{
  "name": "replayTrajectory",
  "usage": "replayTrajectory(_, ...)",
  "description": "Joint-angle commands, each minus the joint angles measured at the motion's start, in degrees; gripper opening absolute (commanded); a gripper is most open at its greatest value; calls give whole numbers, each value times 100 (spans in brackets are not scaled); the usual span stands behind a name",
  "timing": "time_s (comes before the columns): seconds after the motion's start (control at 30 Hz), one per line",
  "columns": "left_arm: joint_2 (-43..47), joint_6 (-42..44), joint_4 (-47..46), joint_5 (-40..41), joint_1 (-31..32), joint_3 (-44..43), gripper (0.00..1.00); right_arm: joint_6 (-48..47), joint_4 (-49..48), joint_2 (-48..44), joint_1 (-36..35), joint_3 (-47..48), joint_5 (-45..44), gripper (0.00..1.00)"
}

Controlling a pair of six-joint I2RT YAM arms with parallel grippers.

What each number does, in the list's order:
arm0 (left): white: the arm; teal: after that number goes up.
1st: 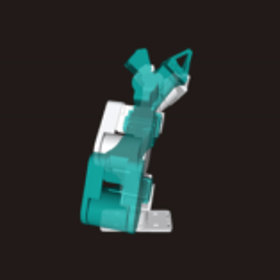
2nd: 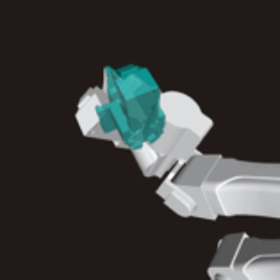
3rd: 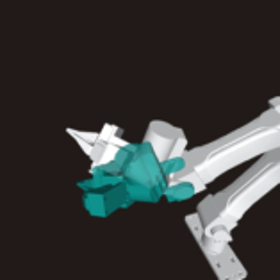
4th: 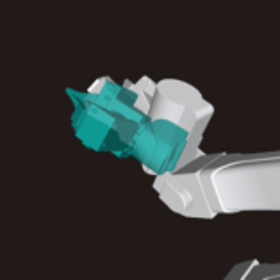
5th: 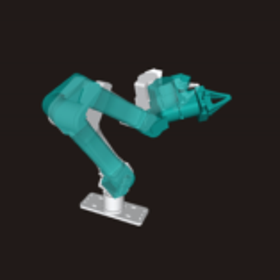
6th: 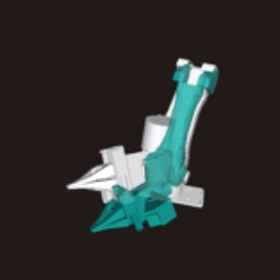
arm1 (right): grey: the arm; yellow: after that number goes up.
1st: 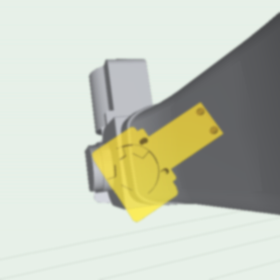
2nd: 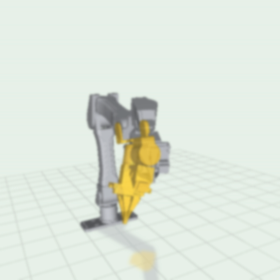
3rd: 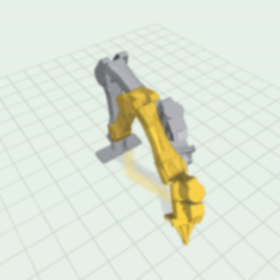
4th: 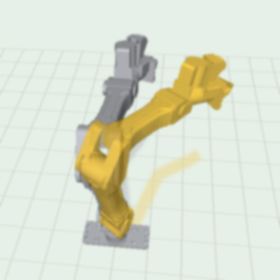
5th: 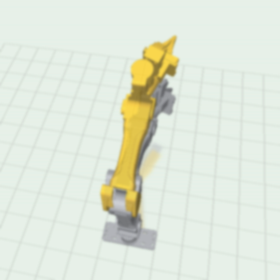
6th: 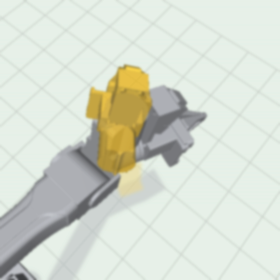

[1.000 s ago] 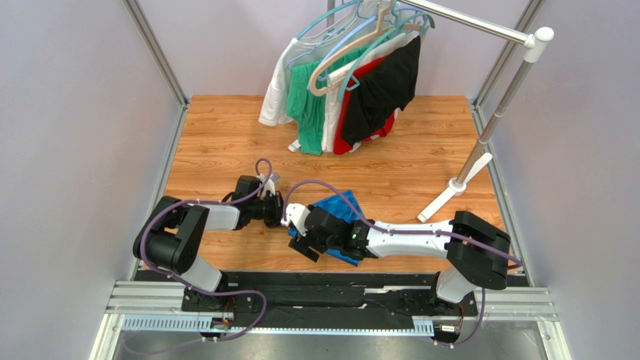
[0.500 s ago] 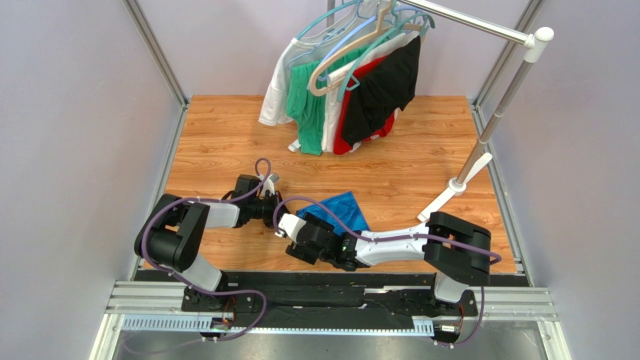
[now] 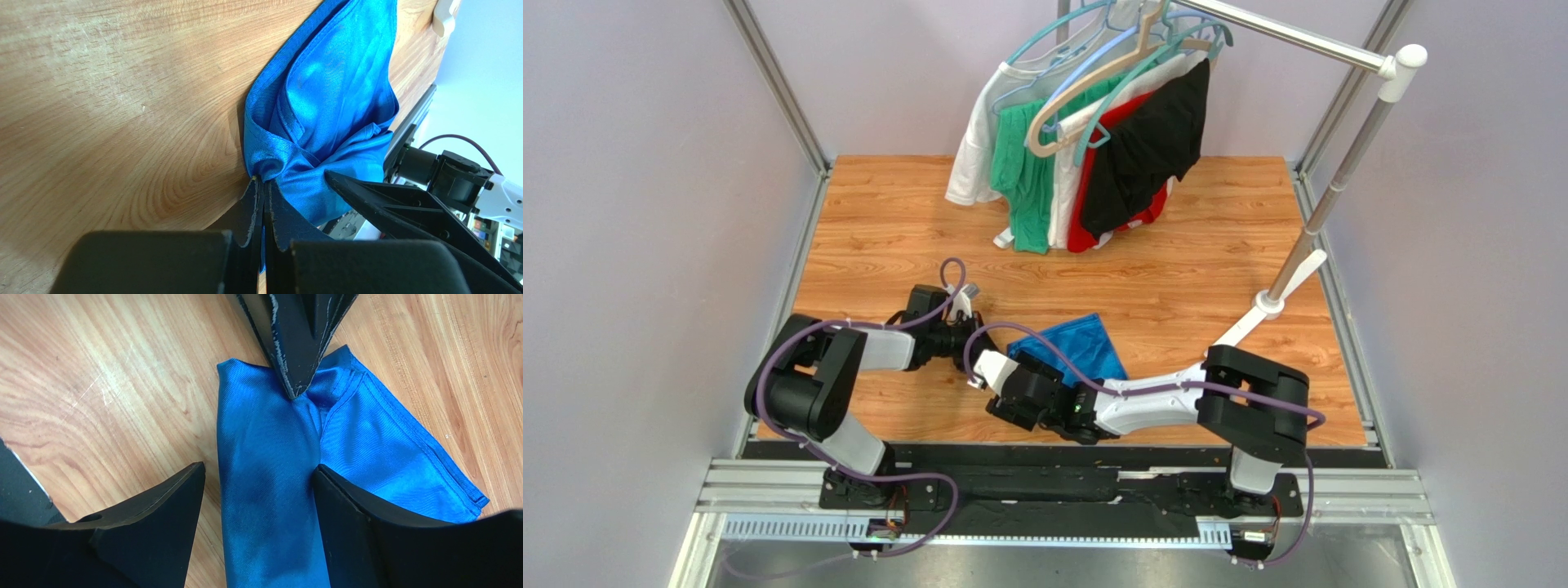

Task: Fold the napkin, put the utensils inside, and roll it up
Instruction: Roll the napkin with the utensil

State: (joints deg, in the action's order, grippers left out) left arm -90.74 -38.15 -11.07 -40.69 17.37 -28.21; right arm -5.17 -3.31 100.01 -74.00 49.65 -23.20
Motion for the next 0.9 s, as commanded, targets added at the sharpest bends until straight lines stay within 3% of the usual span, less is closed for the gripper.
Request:
replayTrajectory(0.0,-128,168,255,140,-5,-53,0,156,287,274,105,54,-185,68)
replayTrajectory(0.1,-120,168,255,140,-5,-53,0,226,305,326,140,63,-211,67)
replayTrajectory(0.3,-102,176,272,140,-5,-53,0,394,665,406,210,80,-97,53)
replayTrajectory(0.33,-93,176,272,131,-5,-53,0,420,717,432,210,71,-36,46)
replayTrajectory(0.4,-58,176,272,123,-5,-53,0,429,770,449,237,106,87,42)
replayTrajectory(0.53,65,150,141,61,-5,-18,0,438,893,537,281,185,446,14)
replayTrajectory(0.6,118,150,114,43,-5,-10,1,429,946,564,359,238,675,10)
replayTrajectory(0.7,311,124,114,122,-14,-1,15,438,1069,573,491,352,1097,3)
replayTrajectory(0.73,424,124,183,183,-31,-1,25,438,1156,573,518,387,1333,0)
replayTrajectory(0.87,890,80,377,350,-303,69,45,482,1447,494,842,633,2064,0)
